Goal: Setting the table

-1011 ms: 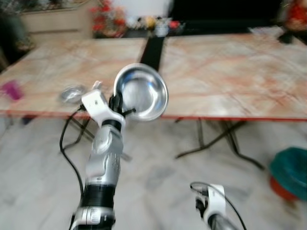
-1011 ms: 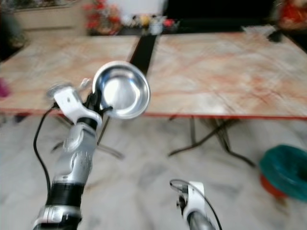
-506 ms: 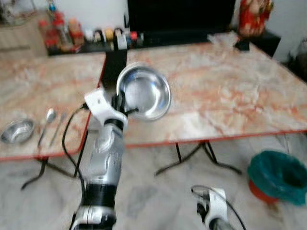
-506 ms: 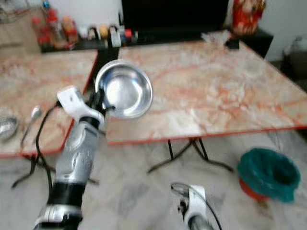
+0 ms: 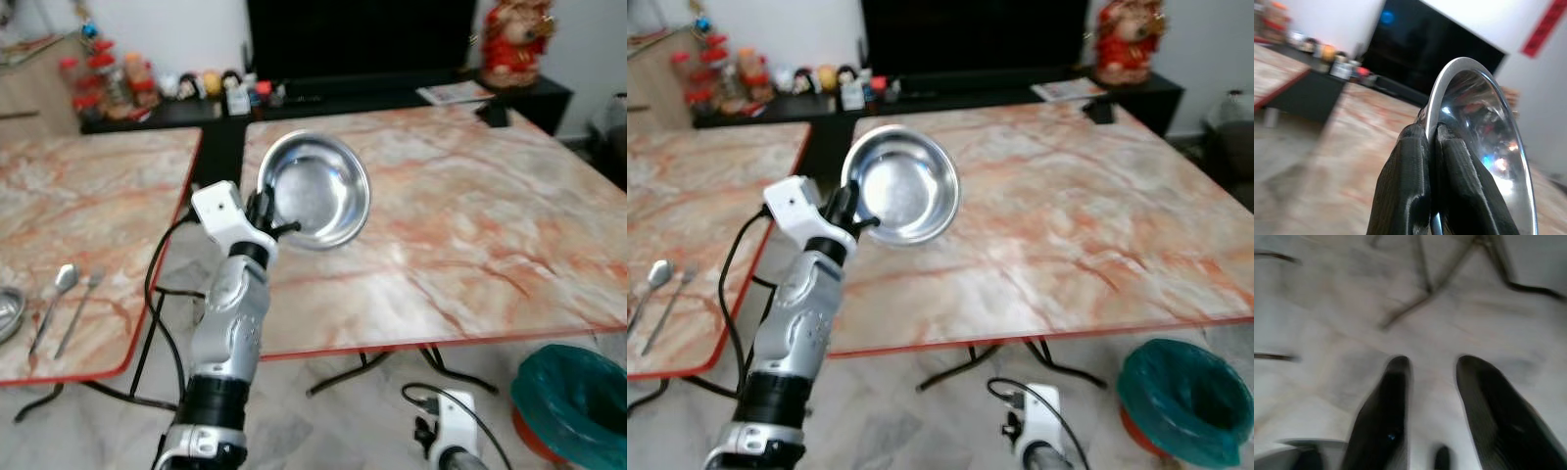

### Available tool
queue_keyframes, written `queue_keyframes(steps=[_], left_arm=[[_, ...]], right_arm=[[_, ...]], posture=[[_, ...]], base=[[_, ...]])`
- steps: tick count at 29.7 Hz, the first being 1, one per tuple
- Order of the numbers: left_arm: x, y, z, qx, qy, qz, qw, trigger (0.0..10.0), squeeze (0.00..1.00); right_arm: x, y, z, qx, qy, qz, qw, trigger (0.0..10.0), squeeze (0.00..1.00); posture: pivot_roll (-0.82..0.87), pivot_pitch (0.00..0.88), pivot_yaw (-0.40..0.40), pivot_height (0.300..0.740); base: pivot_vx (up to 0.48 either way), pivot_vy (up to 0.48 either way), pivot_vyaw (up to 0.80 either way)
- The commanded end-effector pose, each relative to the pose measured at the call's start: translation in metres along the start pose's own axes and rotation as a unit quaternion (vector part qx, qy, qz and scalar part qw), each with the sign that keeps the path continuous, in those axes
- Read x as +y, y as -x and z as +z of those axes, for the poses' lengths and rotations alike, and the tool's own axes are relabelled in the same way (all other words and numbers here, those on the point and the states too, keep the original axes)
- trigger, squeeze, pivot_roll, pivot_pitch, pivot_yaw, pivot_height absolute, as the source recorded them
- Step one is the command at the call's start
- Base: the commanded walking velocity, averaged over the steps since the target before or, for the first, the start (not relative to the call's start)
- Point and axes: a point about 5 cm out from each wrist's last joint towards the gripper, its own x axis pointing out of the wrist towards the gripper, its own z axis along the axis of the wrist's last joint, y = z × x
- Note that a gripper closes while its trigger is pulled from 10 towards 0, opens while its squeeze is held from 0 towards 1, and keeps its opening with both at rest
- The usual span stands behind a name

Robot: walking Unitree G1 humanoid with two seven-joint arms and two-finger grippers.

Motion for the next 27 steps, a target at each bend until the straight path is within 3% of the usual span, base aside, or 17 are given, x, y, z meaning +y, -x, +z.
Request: queue_keyframes(steps=[1, 7, 27], left_arm=[[-0.0175, -0.0021, 0.0044, -0.012, 0.009, -0.029, 0.999, 10.0, 0.0], [-0.017, -0.0015, 0.003, -0.007, 0.009, -0.025, 1.0, 10.0, 0.0], [-0.0182, -0.0005, 0.0027, -0.005, 0.007, -0.031, 0.999, 10.0, 0.0]], right_arm=[[-0.0094, 0.0019, -0.0021, 0.003, 0.002, -0.012, 1.0, 10.0, 0.0], [-0.0091, 0.0019, -0.0025, 0.004, 0.006, -0.011, 1.0, 10.0, 0.0], [-0.0079, 0.0026, -0.0056, 0.009, 0.024, -0.008, 1.0, 10.0, 0.0]], posture=[[0.02, 0.0, 0.028, 0.74], [0.02, 0.0, 0.028, 0.74], [0.02, 0.0, 0.038, 0.74]], base=[[0.401, 0.0, 0.0], [0.0, 0.0, 0.0], [0.0, -0.346, 0.07]])
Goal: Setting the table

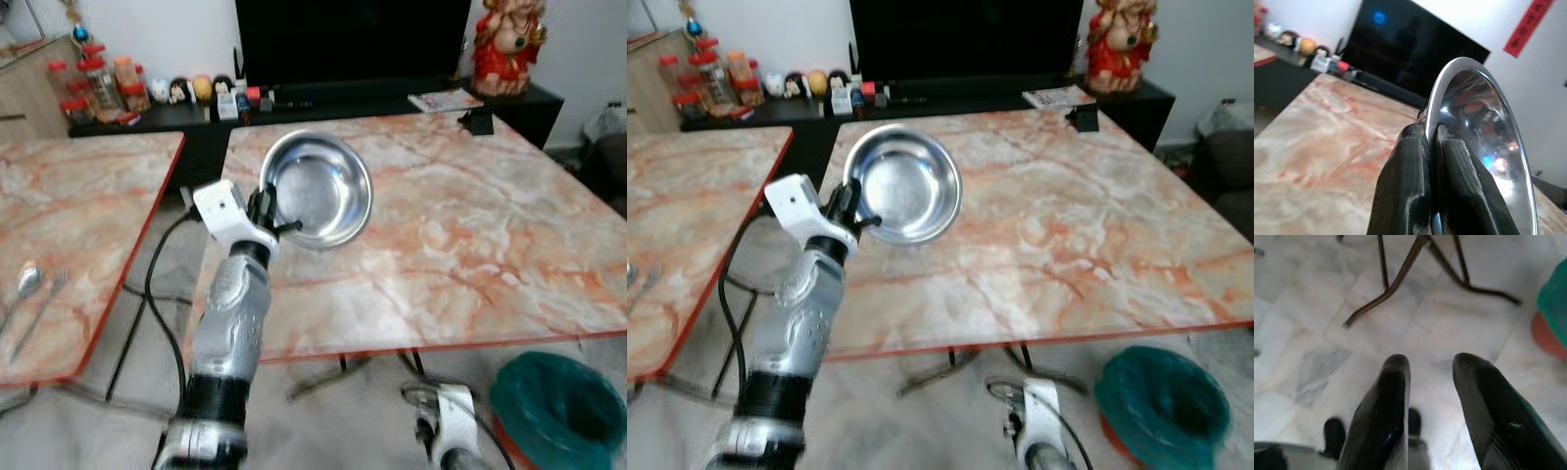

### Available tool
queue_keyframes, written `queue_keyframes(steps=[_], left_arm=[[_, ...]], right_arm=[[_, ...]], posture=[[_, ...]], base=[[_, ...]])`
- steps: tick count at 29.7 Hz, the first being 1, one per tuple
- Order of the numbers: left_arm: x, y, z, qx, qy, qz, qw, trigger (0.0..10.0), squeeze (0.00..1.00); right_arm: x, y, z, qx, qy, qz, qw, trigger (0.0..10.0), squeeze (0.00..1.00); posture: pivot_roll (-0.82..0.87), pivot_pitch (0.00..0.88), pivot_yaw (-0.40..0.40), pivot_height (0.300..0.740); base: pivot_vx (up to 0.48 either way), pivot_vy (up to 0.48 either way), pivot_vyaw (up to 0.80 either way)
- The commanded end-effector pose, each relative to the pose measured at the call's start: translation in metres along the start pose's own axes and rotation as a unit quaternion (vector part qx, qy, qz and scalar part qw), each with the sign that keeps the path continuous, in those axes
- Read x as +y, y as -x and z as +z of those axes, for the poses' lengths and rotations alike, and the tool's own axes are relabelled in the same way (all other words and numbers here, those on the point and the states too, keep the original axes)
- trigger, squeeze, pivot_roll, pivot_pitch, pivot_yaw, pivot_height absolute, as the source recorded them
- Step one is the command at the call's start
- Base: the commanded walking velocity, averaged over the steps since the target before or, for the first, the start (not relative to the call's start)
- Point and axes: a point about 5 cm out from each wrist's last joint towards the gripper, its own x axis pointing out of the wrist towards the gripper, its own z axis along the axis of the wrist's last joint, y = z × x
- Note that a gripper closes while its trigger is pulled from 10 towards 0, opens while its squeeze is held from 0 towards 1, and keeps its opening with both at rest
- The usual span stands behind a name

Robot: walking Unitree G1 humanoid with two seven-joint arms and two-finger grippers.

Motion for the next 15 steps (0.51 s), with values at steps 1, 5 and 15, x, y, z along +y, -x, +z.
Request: queue_keyframes(steps=[1, 5, 15], left_arm=[[-0.0061, -0.0016, 0.0054, -0.012, 0.003, -0.011, 1.0, 10.0, 0.0], [-0.0071, -0.0011, 0.0047, -0.011, 0.003, -0.013, 1.0, 10.0, 0.0], [-0.0081, 0.0, 0.0032, -0.008, 0.005, -0.015, 1.0, 10.0, 0.0]], right_arm=[[-0.0003, -0.0005, 0.0025, -0.004, 0.004, 0.001, 1.0, 10.0, 0.0], [-0.0005, -0.0004, 0.0029, -0.007, 0.011, -0.001, 1.0, 10.0, 0.0], [-0.0015, -0.0002, 0.0021, -0.005, 0.002, -0.002, 1.0, 10.0, 0.0]], posture=[[0.02, 0.0, 0.038, 0.74], [0.02, 0.0, 0.04, 0.74], [0.01, 0.0, 0.038, 0.74]], base=[[0.0, -0.349, 0.0], [0.0, -0.342, 0.34], [0.0, -0.342, 0.22]])
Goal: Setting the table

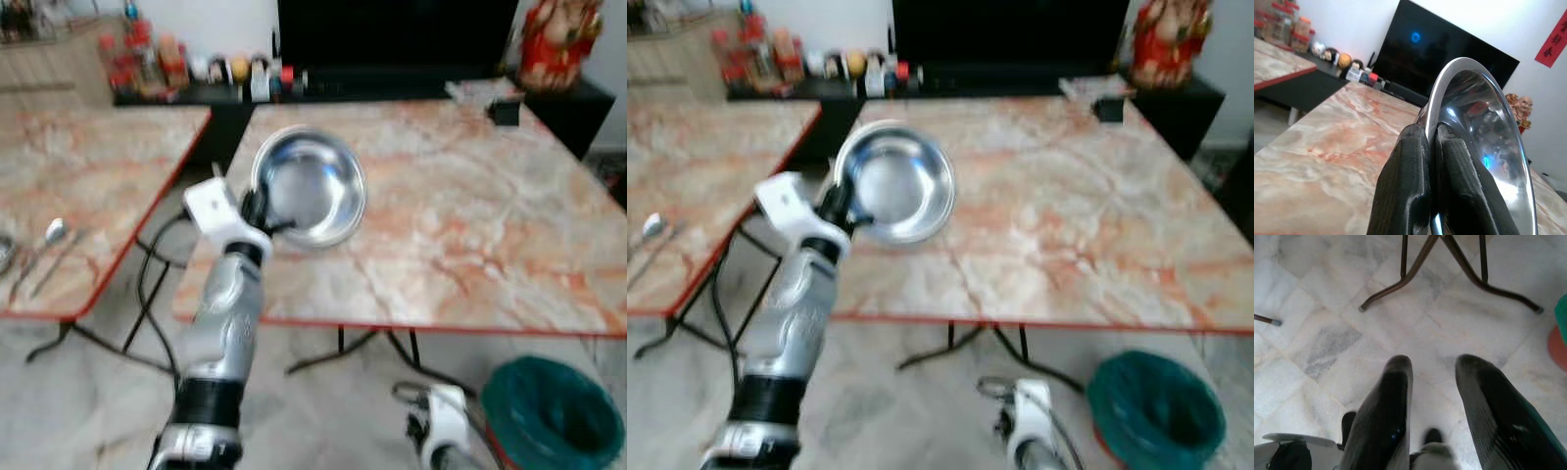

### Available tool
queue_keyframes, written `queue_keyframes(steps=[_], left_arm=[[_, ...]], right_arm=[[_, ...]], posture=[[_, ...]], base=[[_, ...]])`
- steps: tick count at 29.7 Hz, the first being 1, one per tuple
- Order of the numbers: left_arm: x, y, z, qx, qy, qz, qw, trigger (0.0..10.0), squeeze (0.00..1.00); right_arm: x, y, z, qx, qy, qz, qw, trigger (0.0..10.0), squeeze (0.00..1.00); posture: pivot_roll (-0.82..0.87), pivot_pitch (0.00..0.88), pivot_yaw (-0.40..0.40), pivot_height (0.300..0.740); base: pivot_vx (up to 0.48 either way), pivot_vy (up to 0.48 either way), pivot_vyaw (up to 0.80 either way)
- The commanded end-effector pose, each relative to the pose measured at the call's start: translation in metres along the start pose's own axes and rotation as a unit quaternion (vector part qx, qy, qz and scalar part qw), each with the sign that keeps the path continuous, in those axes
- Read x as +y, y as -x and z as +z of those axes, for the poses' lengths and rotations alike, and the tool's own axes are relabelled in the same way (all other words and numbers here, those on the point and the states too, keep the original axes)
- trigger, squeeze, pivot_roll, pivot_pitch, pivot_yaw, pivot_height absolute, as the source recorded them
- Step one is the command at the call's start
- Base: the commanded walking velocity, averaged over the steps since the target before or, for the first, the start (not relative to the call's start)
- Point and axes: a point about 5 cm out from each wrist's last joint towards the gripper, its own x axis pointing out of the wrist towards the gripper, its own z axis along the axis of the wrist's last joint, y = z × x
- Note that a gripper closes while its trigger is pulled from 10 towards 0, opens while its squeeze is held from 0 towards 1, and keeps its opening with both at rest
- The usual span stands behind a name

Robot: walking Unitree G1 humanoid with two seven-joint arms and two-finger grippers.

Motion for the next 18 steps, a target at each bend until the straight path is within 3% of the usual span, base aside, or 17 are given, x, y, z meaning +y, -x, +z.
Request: queue_keyframes(steps=[1, 18], left_arm=[[-0.0115, -0.0012, 0.0001, -0.001, 0.007, -0.019, 1.0, 10.0, 0.0], [-0.0108, -0.0018, -0.0005, 0.0, 0.008, -0.017, 1.0, 10.0, 0.0]], right_arm=[[-0.0082, 0.0007, 0.0011, 0.0, 0.004, -0.01, 1.0, 10.0, 0.0], [-0.0091, 0.0007, 0.0011, 0.001, -0.003, -0.016, 1.0, 10.0, 0.0]], posture=[[0.01, 0.0, 0.038, 0.74], [0.01, 0.0, 0.034, 0.74]], base=[[0.0, -0.341, 0.0], [0.198, -0.325, 0.0]])
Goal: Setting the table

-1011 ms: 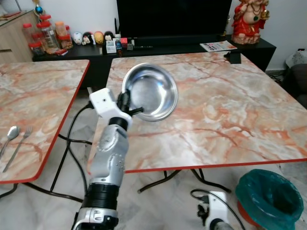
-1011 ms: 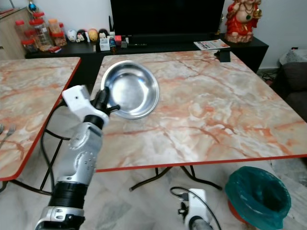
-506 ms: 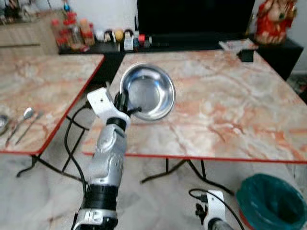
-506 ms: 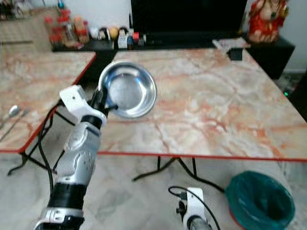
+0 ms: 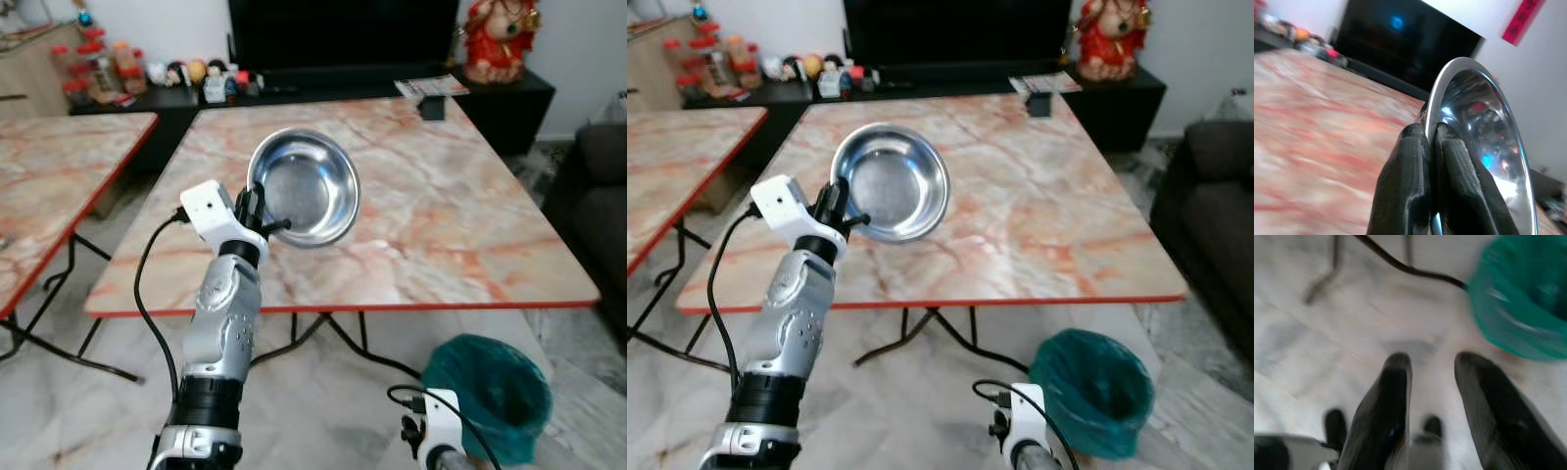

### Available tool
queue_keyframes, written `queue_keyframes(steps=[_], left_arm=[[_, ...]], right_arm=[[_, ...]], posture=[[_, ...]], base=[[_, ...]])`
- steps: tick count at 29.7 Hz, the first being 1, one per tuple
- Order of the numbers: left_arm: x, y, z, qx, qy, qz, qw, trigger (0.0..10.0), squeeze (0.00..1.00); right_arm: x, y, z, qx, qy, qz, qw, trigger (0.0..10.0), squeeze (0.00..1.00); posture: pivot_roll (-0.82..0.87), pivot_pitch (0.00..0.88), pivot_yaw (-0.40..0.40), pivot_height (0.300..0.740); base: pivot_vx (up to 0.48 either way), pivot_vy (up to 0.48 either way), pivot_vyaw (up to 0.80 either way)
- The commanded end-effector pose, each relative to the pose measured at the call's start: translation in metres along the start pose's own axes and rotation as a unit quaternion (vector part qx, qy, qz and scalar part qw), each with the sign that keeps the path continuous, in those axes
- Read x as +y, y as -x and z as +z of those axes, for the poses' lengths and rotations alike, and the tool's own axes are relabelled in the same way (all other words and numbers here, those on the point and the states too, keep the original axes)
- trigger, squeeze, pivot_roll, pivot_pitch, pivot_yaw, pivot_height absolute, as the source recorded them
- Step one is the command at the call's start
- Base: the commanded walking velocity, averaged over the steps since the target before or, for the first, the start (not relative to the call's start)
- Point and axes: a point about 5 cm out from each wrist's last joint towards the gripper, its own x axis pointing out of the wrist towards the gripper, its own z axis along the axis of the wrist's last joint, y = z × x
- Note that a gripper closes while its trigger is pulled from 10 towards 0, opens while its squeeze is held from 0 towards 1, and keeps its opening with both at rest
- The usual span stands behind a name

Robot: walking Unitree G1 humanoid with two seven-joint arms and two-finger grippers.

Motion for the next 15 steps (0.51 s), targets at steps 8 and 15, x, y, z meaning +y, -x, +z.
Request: queue_keyframes(steps=[8, 15], left_arm=[[-0.001, -0.001, -0.003, 0.018, 0.014, -0.008, 1.0, 10.0, 0.0], [0.003, 0.001, -0.017, 0.064, 0.072, -0.004, 0.995, 10.0, 0.0]], right_arm=[[0.003, -0.002, 0.008, -0.011, -0.008, 0.0, 1.0, 10.0, 0.0], [0.002, -0.002, 0.008, -0.01, -0.01, -0.001, 1.0, 10.0, 0.0]], posture=[[0.01, 0.0, 0.036, 0.74], [0.02, 0.0, 0.037, 0.74]], base=[[0.0, 0.0, 0.0], [0.0, 0.0, 0.0]])
